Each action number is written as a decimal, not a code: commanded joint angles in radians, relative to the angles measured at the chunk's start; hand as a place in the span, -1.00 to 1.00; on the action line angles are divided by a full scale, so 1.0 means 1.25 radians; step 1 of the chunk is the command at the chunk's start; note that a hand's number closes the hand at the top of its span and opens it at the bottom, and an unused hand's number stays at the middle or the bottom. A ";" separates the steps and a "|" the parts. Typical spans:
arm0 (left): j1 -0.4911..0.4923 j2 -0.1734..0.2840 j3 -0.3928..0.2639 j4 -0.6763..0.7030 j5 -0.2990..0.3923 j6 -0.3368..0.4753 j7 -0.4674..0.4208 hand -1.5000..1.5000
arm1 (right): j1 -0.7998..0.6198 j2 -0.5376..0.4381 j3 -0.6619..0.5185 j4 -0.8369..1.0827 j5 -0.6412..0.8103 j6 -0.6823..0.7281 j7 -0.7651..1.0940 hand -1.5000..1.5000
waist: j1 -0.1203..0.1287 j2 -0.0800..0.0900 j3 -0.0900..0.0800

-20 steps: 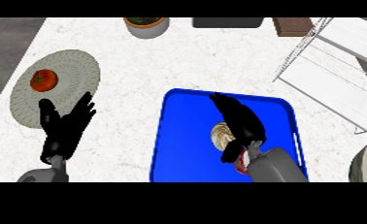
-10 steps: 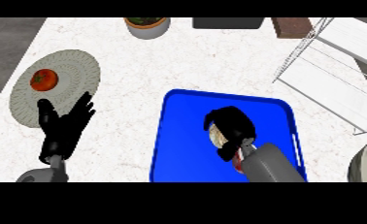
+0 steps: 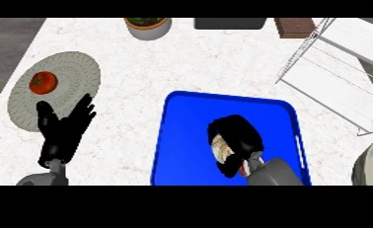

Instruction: Pick the cupcake from the tray and place it in the tiered shelf

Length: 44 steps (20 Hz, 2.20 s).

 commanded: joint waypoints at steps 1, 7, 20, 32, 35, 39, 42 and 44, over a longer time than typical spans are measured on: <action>0.010 0.002 0.006 0.015 0.001 -0.002 0.001 0.00 | 0.030 0.055 -0.114 -0.011 -0.010 -0.089 0.147 1.00 | -0.014 0.005 0.005; 0.011 0.004 0.008 0.003 0.005 -0.008 -0.005 0.00 | -0.059 0.058 -0.294 -0.084 -0.055 -0.242 0.418 1.00 | -0.007 0.004 0.005; 0.005 0.004 0.014 0.031 -0.009 -0.004 -0.017 0.00 | -0.266 0.039 -0.211 -0.578 0.237 0.031 0.883 1.00 | -0.011 -0.001 0.004; 0.002 -0.026 0.006 0.039 -0.019 0.007 -0.041 0.00 | -0.541 -0.115 -0.569 -0.528 0.108 0.205 0.829 1.00 | -0.004 0.003 0.005; 0.037 -0.024 -0.005 0.035 -0.031 -0.005 -0.066 0.00 | -0.577 -0.202 -0.668 -0.449 0.062 0.212 0.757 1.00 | -0.001 0.004 0.005; -0.034 -0.012 0.010 0.023 -0.017 0.006 0.012 0.00 | -0.636 -0.243 -0.666 -0.356 0.083 0.198 0.738 1.00 | 0.002 0.006 0.005; -0.038 -0.012 0.011 0.025 -0.016 0.003 0.017 0.00 | -0.613 -0.279 -0.716 -0.313 0.039 0.190 0.686 1.00 | 0.002 0.006 0.006; 0.043 -0.025 -0.002 -0.040 -0.012 -0.003 -0.001 0.00 | -0.648 -0.327 -0.746 -0.234 0.015 0.201 0.651 1.00 | 0.011 0.005 0.006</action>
